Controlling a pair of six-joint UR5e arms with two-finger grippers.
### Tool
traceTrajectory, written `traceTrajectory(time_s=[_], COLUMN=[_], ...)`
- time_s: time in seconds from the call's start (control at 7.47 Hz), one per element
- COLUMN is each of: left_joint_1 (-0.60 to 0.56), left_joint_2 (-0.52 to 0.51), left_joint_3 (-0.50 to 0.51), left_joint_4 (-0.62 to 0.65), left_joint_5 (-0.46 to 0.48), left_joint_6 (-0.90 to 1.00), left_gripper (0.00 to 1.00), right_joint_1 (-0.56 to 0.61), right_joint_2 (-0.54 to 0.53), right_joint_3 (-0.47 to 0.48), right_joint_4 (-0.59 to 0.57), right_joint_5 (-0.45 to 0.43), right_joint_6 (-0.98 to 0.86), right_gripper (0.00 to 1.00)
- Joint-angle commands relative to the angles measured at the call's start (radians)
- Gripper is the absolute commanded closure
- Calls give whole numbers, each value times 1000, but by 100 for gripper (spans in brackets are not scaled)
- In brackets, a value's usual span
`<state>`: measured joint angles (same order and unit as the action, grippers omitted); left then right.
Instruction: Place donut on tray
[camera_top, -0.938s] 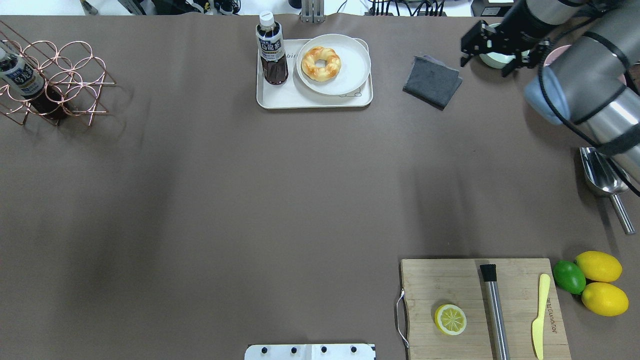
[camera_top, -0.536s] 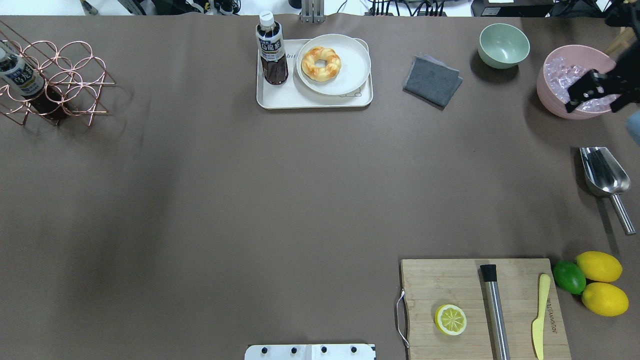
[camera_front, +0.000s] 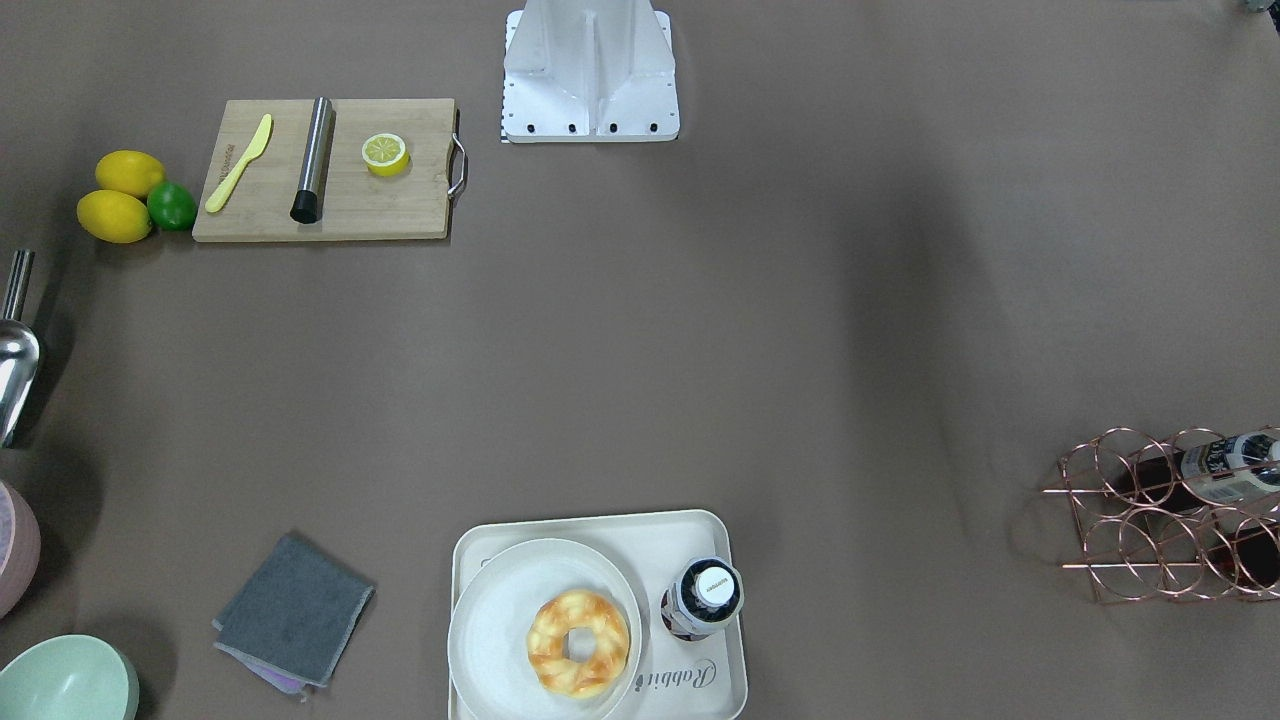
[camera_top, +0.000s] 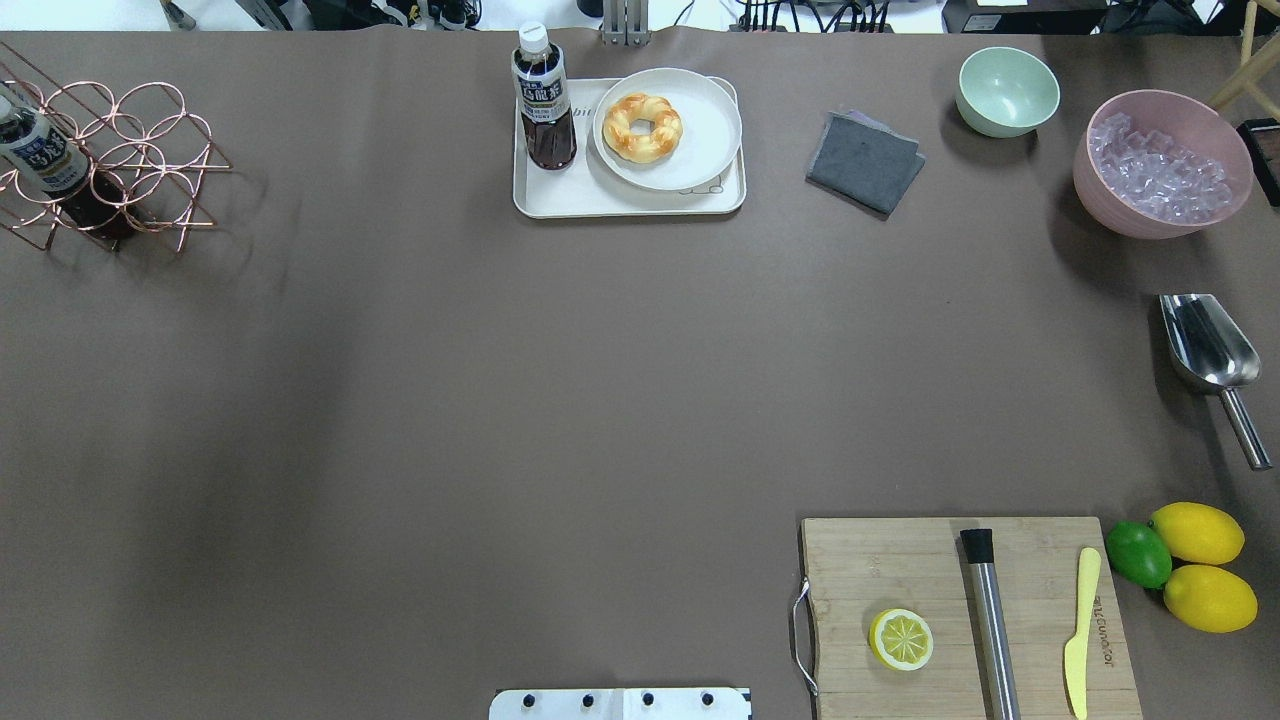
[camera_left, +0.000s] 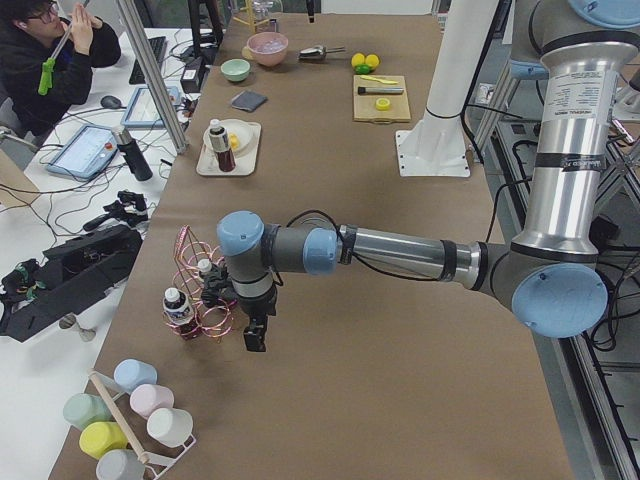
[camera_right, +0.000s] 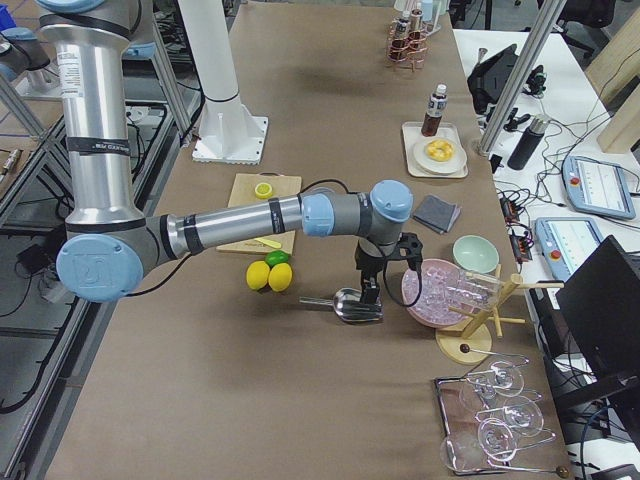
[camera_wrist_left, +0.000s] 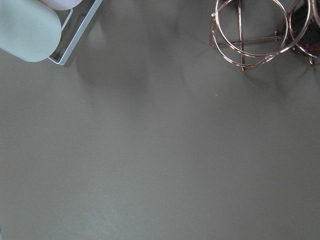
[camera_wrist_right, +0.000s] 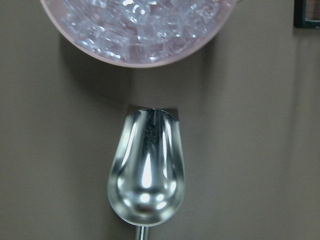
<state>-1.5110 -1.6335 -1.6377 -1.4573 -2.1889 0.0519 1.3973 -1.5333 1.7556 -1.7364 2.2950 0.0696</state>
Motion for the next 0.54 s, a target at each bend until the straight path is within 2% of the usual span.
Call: traceTrajectory(time_s=[0.0,0.4], left_joint_1=[0,0], left_joint_2=[-11,-11], left_joint_3=[2,2], left_joint_4=[0,0], left_joint_5=[1,1], left_joint_6=[0,0], left_gripper=[2,2], right_joint_1=[74,129], right_joint_2=[-48,-45], right_joint_3=[-54,-119], right_joint_4=[6,8], right_joint_5=[0,-3], right_joint_6=[-147,-230], right_gripper=[0,0])
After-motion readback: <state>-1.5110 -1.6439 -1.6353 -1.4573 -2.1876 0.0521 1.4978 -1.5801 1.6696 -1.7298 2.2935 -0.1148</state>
